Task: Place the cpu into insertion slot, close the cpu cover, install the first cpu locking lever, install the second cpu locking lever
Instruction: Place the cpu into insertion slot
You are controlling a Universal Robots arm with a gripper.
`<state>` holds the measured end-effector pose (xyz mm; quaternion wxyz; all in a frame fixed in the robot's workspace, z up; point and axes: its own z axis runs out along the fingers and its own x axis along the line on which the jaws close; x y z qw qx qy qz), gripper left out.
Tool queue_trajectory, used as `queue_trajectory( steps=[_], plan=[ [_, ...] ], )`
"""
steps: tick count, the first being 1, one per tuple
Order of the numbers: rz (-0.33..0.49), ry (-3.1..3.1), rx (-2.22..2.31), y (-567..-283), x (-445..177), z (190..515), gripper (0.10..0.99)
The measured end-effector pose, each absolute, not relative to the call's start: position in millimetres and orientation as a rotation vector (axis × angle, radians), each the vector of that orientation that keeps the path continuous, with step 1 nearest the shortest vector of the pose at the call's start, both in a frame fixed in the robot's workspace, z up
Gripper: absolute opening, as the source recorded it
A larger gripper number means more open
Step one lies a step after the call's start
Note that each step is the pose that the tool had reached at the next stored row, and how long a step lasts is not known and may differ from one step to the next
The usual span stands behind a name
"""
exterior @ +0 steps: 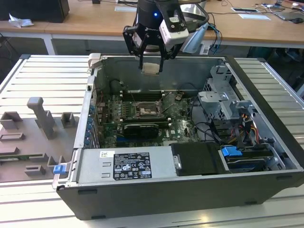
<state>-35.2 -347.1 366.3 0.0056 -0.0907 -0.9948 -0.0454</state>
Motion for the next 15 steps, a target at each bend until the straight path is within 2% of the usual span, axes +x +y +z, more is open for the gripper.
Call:
queue_trajectory(
  steps=[15],
  plan=[
    [-0.143,-3.101,-0.437,-347.1,-35.2,366.2,0.541]
  ],
)
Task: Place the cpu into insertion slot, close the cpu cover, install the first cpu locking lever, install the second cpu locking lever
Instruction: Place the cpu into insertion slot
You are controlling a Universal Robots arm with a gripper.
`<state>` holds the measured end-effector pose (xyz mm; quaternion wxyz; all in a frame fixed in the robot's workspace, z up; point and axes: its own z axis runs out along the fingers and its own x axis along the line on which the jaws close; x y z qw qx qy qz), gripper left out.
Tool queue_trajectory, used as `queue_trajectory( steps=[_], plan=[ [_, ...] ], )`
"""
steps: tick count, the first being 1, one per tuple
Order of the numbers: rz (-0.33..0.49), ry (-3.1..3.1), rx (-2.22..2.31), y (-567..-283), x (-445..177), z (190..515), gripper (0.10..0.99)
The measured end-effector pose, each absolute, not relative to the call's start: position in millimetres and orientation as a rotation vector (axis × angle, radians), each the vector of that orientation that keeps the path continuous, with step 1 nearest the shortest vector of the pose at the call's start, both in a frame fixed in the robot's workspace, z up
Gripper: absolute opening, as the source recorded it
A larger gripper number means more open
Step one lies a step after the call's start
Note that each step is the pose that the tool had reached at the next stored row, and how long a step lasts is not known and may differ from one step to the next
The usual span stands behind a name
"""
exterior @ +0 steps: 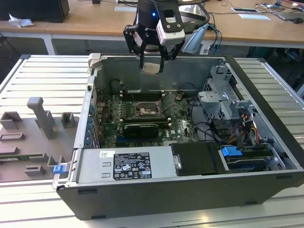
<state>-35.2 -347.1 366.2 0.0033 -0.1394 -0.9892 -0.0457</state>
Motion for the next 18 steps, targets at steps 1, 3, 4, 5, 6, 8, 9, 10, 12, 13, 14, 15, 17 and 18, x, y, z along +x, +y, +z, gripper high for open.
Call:
queue_trajectory(
  steps=[1,3,4,5,6,8,9,10,12,13,14,15,17,18],
  plan=[
    [-0.143,-3.100,-0.442,-347.1,-35.2,366.2,0.541],
    [-0.143,-3.098,-0.459,-347.1,-35.2,366.2,0.541],
    [-0.143,-3.098,-0.465,-347.1,-35.2,366.2,0.541],
    [-0.143,-3.097,-0.472,-347.1,-35.2,366.2,0.541],
    [-0.143,-3.096,-0.477,-347.1,-35.2,366.1,0.541],
    [-0.143,-3.095,-0.489,-347.1,-35.2,366.1,0.541],
    [-0.143,-3.094,-0.494,-347.1,-35.2,366.1,0.541],
    [-0.143,-3.093,-0.500,-347.1,-35.2,366.1,0.541],
    [-0.143,-3.092,-0.513,-347.1,-35.2,366.1,0.541],
    [-0.143,-3.091,-0.519,-347.1,-35.2,366.1,0.541],
    [-0.143,-3.090,-0.527,-347.1,-35.2,366.1,0.541],
    [-0.143,-3.089,-0.533,-347.1,-35.2,366.1,0.541],
    [-0.143,-3.087,-0.547,-347.1,-35.2,366.1,0.541],
    [-0.144,-3.086,-0.554,-347.1,-35.2,366.1,0.541]
  ],
)
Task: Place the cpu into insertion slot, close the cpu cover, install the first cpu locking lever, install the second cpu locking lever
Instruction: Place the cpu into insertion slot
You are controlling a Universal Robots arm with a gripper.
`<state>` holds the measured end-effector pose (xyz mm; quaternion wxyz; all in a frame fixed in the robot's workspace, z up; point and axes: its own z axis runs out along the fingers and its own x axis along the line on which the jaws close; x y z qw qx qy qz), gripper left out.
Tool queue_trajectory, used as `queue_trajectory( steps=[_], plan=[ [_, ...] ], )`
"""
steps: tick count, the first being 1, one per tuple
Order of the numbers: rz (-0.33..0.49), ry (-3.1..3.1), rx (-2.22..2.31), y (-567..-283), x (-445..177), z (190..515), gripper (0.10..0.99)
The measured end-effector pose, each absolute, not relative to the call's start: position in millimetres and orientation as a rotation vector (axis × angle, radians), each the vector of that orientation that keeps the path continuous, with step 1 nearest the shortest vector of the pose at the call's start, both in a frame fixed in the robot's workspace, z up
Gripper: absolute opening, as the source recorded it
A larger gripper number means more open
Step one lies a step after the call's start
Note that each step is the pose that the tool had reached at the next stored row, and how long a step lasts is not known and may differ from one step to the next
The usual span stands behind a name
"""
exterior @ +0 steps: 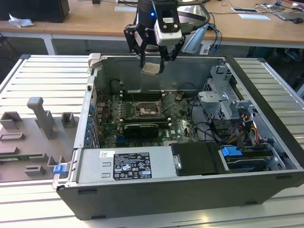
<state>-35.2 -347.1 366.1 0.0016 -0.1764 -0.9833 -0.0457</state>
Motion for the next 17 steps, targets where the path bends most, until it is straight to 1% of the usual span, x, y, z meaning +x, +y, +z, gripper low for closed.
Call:
queue_trajectory(
  steps=[17],
  plan=[
    [-0.144,-3.066,-0.668,-347.1,-35.2,365.9,0.541]
  ],
)
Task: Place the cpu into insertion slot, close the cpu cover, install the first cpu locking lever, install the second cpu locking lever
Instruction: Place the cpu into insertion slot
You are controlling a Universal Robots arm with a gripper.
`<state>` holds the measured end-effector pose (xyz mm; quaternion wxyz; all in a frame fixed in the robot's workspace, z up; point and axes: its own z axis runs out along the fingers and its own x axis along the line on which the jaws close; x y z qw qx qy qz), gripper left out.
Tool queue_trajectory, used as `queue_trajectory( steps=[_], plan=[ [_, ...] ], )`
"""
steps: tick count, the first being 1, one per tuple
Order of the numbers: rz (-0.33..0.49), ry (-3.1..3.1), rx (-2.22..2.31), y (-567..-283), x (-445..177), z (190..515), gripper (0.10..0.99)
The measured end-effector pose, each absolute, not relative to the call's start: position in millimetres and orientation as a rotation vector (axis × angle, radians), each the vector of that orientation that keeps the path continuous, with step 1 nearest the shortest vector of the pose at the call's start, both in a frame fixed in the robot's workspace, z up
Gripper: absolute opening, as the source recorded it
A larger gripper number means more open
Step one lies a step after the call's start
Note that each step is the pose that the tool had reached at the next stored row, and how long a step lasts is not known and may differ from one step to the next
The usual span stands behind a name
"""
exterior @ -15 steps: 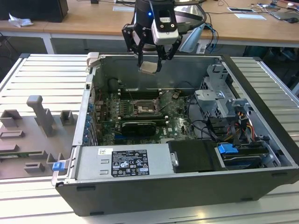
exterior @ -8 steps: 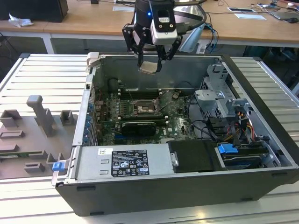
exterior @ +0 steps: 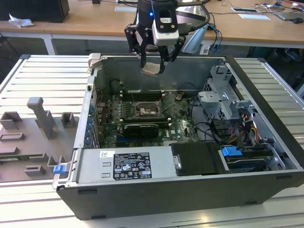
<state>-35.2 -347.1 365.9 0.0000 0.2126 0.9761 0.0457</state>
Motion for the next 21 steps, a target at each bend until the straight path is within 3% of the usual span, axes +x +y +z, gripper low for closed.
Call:
queue_trajectory(
  steps=[21],
  plan=[
    [0.143,3.011,0.864,-347.1,-35.2,365.2,0.541]
  ],
)
